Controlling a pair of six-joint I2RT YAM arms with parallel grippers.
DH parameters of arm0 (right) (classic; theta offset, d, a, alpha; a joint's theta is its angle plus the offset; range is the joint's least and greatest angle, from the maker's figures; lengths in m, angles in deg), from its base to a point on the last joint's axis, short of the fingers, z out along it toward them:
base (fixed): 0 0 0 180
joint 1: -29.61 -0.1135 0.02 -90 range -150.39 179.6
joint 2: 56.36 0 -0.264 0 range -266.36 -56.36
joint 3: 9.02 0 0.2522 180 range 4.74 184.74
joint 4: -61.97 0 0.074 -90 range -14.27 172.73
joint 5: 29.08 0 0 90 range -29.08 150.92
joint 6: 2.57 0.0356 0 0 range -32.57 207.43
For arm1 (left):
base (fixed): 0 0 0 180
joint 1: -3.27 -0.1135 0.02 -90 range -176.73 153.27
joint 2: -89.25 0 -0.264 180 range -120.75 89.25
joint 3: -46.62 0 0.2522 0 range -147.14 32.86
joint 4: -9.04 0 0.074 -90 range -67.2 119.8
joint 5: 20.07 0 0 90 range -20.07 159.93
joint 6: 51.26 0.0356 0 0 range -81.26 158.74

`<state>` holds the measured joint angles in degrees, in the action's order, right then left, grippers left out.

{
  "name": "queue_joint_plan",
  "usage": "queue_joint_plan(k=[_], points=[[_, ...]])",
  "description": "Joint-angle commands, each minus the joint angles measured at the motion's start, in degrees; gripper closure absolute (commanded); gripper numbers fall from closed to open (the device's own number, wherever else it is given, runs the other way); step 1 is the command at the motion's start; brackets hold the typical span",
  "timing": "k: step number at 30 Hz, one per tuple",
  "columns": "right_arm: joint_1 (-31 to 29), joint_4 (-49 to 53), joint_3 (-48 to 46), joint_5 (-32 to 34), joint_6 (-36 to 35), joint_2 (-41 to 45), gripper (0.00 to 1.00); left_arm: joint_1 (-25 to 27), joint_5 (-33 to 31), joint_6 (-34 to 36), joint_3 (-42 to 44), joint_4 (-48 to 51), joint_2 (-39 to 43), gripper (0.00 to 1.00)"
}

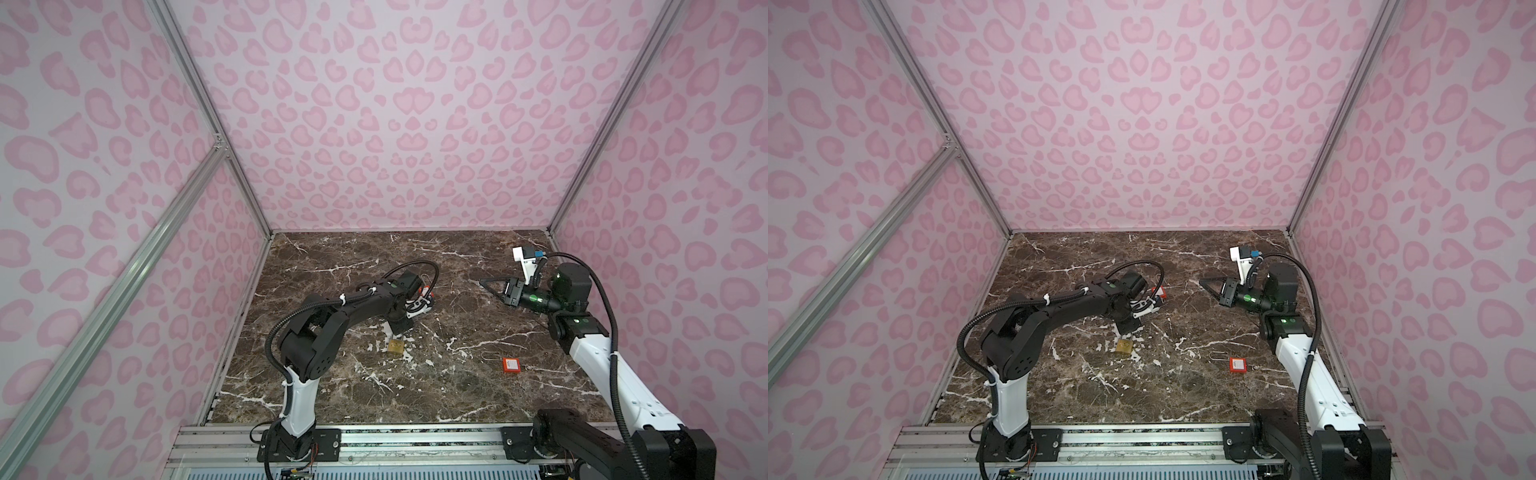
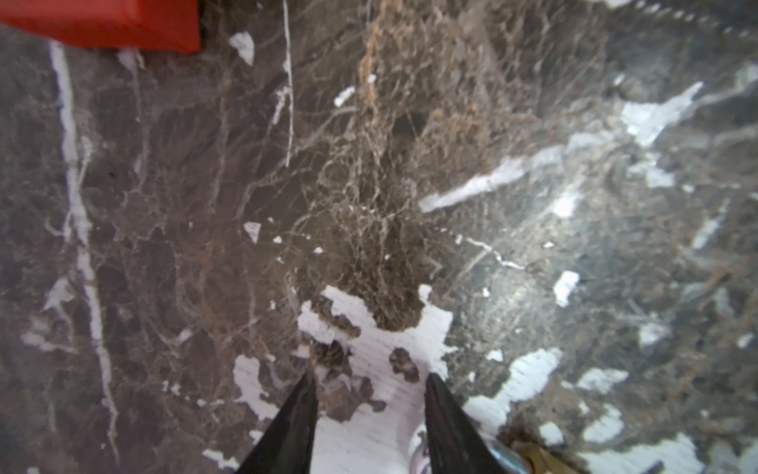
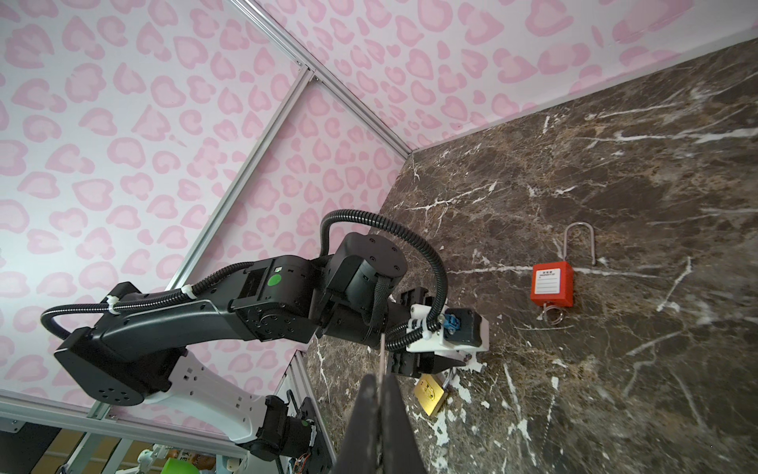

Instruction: Lock with the key

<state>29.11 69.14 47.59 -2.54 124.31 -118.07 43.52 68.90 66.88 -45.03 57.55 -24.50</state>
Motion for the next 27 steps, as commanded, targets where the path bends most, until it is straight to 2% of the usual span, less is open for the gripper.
queue_joint_plan(k=[1,10,16,27], points=[[0.04,-2.36,-0.29,-0.87,0.61,-0.16,1.0,-0.05,-0.88,0.18,0.19,1.37,-0.1,0.54],[-0.01,-2.39,-0.09,-1.14,0.82,-0.05,1.0,0.06,2.1,-1.86,-0.94,0.9,1.33,0.54],[-0.02,-1.94,-0.22,-1.48,0.61,0.19,1.0,0.37,2.98,-2.19,-0.35,1.22,2.04,0.48],[0.03,-2.1,-0.21,-1.74,0.87,0.61,1.0,1.15,0.0,-1.51,0.46,2.08,1.69,0.45]])
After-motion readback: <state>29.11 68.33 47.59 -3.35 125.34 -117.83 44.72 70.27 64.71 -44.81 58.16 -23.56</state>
